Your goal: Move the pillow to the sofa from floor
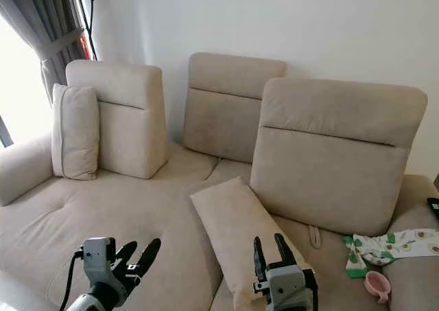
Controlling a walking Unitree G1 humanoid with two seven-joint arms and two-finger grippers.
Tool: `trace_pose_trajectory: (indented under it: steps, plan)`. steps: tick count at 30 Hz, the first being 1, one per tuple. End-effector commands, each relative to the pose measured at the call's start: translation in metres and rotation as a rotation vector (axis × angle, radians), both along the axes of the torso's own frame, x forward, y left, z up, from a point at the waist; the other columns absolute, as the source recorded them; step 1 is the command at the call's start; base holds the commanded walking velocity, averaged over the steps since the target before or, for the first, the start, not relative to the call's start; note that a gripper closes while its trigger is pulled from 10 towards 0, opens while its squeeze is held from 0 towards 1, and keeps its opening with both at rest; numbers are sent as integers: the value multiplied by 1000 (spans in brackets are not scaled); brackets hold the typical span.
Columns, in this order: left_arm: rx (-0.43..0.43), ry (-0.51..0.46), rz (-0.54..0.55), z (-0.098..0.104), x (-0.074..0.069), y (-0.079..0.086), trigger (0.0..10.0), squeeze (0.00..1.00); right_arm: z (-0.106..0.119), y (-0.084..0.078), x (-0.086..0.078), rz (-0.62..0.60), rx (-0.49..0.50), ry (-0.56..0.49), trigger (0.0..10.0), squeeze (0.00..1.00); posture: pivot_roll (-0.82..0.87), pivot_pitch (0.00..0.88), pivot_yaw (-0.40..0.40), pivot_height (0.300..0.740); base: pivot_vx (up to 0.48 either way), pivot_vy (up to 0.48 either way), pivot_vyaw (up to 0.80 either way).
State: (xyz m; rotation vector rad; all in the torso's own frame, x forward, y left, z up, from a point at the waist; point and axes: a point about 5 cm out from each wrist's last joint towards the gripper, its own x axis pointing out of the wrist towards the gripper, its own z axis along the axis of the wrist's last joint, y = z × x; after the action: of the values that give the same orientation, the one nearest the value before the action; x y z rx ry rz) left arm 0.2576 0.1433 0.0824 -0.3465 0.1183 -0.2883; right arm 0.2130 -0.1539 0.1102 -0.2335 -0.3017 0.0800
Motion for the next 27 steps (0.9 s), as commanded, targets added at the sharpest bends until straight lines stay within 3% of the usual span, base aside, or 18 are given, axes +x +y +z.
trace_pose_trajectory:
  steps: [1,14,27]
  plan:
    - [22,1,-7,-1,-1,1,10000,0,0,0,0,-2,19,-1,10000,0,106,0,50,740,0,0,0]
    - [52,-1,-31,-2,1,-2,10000,0,-4,-1,3,-21,30,19,10000,0,103,0,53,740,0,0,0]
    - [50,2,-39,-2,2,-5,10000,0,-4,-2,5,-23,32,22,10000,0,98,0,50,740,0,0,-800]
